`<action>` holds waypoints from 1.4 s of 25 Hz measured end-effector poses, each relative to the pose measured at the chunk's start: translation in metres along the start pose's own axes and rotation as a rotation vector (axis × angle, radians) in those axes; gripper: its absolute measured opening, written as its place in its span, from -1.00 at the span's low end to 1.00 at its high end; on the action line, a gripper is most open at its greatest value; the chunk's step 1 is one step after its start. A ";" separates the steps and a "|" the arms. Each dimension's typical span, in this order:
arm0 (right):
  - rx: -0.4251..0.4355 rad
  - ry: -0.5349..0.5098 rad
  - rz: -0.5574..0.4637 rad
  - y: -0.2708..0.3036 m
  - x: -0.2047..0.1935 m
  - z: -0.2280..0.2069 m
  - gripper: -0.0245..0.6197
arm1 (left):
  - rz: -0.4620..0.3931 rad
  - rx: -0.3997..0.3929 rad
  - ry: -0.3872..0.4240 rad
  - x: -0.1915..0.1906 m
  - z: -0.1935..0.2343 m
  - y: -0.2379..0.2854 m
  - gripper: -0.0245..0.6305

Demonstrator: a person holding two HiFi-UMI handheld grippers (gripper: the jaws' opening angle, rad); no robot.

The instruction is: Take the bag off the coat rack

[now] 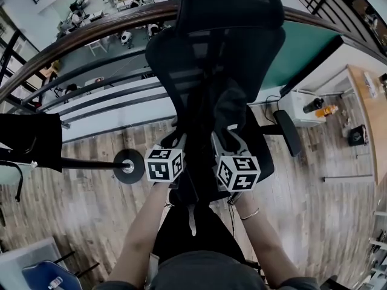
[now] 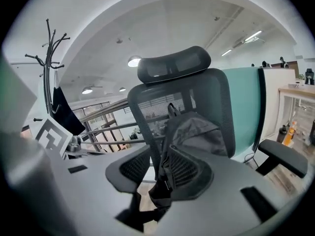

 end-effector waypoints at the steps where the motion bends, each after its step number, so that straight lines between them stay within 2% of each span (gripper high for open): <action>1: 0.004 -0.003 -0.004 -0.005 0.000 0.003 -0.54 | -0.012 -0.001 0.003 0.002 -0.001 -0.007 -0.61; 9: 0.030 -0.022 -0.033 -0.041 -0.001 0.023 -0.63 | -0.096 -0.003 0.038 0.012 -0.016 -0.059 -0.68; 17: 0.040 -0.070 -0.075 -0.072 0.003 0.033 -0.90 | -0.138 0.013 0.105 0.021 -0.030 -0.092 -0.75; 28: 0.053 -0.093 -0.127 -0.100 0.006 0.034 -0.91 | -0.183 0.034 0.150 0.025 -0.039 -0.122 -0.81; 35: 0.000 -0.073 -0.138 -0.114 0.009 0.021 -0.92 | -0.184 0.046 0.198 0.023 -0.054 -0.131 -0.81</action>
Point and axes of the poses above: the fingertips, and each gripper's own axes: y forward along the fingers, z to its left, x out of its top, the point moved 4 cm from there along -y, backward along the fingers, and after that the axes turned 7 degrees about -x, right-handed, at the moved point
